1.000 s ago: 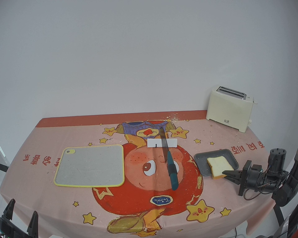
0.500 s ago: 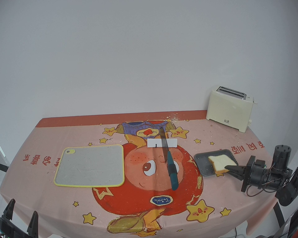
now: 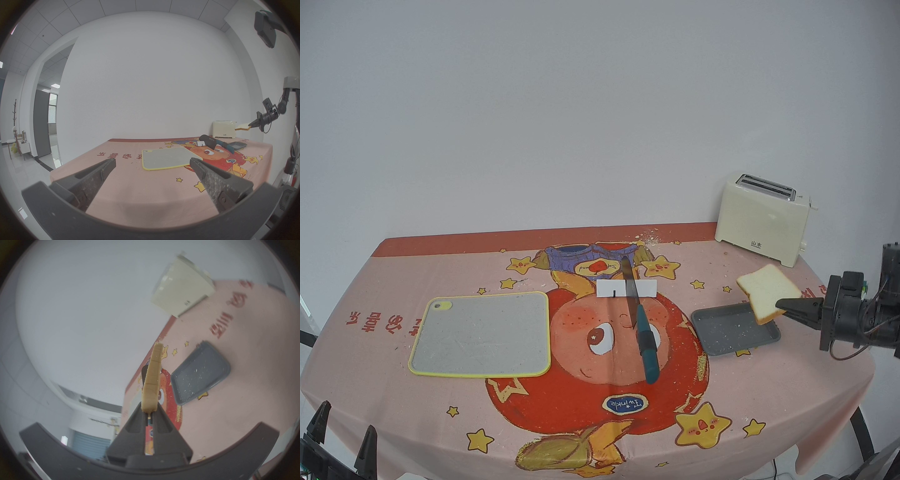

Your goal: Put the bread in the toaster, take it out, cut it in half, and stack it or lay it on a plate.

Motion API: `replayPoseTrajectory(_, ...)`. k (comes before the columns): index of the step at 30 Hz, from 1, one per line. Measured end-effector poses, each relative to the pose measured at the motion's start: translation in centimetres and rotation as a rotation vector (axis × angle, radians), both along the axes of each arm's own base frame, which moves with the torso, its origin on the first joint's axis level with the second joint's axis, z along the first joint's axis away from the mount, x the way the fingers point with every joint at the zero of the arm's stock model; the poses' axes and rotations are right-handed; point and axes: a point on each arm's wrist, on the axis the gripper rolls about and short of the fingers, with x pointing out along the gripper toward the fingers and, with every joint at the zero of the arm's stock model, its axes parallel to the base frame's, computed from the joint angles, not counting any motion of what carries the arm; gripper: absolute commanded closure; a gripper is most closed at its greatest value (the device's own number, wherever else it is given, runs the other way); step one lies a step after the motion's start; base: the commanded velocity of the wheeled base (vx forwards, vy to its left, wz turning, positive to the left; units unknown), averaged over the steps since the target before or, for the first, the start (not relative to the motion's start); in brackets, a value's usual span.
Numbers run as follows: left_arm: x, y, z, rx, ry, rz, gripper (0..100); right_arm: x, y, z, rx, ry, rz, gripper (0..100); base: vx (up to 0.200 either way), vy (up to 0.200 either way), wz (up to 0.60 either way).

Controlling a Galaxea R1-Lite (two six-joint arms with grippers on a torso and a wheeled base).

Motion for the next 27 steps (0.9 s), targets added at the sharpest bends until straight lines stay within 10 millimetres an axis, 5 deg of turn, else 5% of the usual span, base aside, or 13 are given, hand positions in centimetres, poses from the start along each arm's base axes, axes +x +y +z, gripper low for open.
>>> replayPoseTrajectory(14,0.0,0.0,0.0,0.001,0.0,-0.001,0,-1.5,-0.1,7.0,-0.714,-0.577,0.231,100,0.0,0.0,0.0)
replayPoseTrajectory(21,0.0,0.0,0.0,0.001,0.0,-0.001,0,-1.7,0.7,7.6,-0.945,-0.708,0.327,100,0.0,0.0,0.0)
replayPoseTrajectory(27,0.0,0.0,0.0,0.001,0.0,-0.001,0,-1.6,1.6,6.4,-0.952,-0.652,0.329,100,0.0,0.0,0.0)
